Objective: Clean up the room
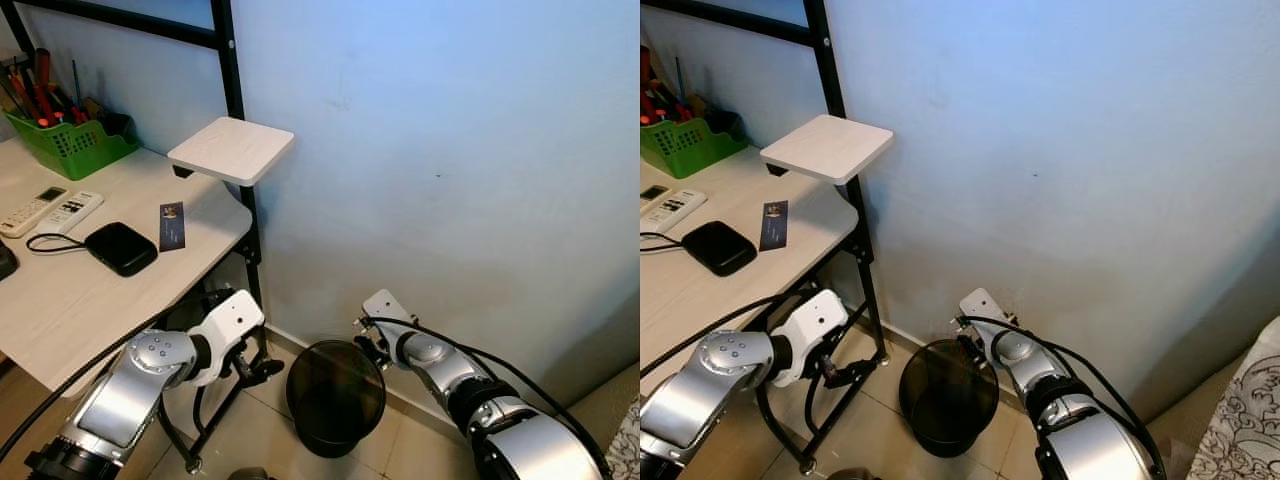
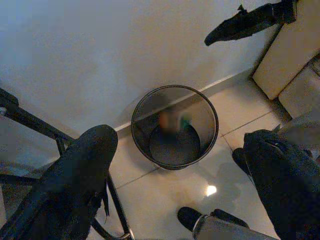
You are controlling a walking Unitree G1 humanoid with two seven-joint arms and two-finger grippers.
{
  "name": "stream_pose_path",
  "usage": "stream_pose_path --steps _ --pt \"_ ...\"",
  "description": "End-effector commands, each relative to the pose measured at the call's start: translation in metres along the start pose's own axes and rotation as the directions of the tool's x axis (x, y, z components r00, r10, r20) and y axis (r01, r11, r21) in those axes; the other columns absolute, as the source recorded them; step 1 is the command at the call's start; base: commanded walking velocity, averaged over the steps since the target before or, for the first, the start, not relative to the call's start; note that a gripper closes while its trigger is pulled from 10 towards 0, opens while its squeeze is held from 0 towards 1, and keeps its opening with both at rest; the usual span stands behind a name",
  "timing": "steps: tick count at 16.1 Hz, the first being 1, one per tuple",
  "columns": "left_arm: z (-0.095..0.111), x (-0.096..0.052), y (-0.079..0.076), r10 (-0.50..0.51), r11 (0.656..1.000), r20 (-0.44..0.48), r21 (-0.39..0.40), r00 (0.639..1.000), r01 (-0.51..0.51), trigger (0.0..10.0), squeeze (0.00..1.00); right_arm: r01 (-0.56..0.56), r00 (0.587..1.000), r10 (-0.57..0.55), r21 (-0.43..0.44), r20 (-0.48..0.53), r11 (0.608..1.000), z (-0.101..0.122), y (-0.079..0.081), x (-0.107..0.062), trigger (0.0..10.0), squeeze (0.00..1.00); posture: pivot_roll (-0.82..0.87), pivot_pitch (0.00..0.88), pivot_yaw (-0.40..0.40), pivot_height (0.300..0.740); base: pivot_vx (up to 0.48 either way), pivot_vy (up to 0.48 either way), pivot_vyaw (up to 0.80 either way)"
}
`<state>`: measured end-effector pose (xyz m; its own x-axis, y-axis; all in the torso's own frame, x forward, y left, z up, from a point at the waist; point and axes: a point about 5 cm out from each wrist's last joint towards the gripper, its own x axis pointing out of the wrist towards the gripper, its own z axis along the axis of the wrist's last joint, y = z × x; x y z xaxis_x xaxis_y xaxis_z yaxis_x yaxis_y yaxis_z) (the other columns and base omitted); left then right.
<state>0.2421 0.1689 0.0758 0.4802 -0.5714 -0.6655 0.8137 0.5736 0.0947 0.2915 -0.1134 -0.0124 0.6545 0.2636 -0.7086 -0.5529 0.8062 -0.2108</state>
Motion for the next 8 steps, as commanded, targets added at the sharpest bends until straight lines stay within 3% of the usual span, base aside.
stream_pose_path --steps 1,2,3,4,6,8 --pt "0.000 -0.002 -0.001 0.008 1.000 0.000 0.007 1.000 -0.008 10.0 0.00 -0.004 1.000 0.004 0.013 0.019 1.000 0.001 -0.002 0.000 10.0 1.00 0.19 0.000 -0.031 0.740 0.000 0.000 0.00" --pt "0.000 -0.002 -0.002 0.019 1.000 0.005 0.005 1.000 -0.019 10.0 0.00 -0.019 0.999 0.017 0.030 0.042 0.999 0.002 -0.002 -0.001 10.0 0.33 0.19 0.000 -0.032 0.740 0.000 0.000 0.00" --pt "0.000 -0.002 -0.002 0.025 1.000 0.009 0.005 1.000 -0.025 10.0 0.00 -0.027 0.998 0.025 0.038 0.055 0.999 0.002 -0.002 -0.001 10.0 0.33 0.19 0.000 -0.033 0.740 0.000 0.000 0.00" --pt "0.005 -0.003 -0.001 0.093 0.996 0.069 0.011 0.993 -0.093 10.0 0.00 -0.005 0.993 -0.005 0.087 0.119 0.996 0.002 -0.010 -0.005 10.0 0.00 0.19 0.000 -0.034 0.740 0.000 0.000 0.00" --pt "0.015 -0.004 0.002 0.276 0.961 0.183 -0.069 0.943 -0.268 10.0 0.00 0.107 0.971 -0.146 0.201 0.188 0.974 -0.005 -0.035 -0.017 10.0 0.00 0.18 0.000 -0.030 0.740 0.000 0.000 0.00" --pt "0.010 -0.007 -0.002 0.387 0.918 0.187 -0.170 0.903 -0.358 10.0 0.00 0.199 0.937 -0.266 0.278 0.228 0.940 -0.012 -0.049 -0.035 10.0 0.00 0.16 0.000 -0.023 0.740 0.000 0.000 -0.36"
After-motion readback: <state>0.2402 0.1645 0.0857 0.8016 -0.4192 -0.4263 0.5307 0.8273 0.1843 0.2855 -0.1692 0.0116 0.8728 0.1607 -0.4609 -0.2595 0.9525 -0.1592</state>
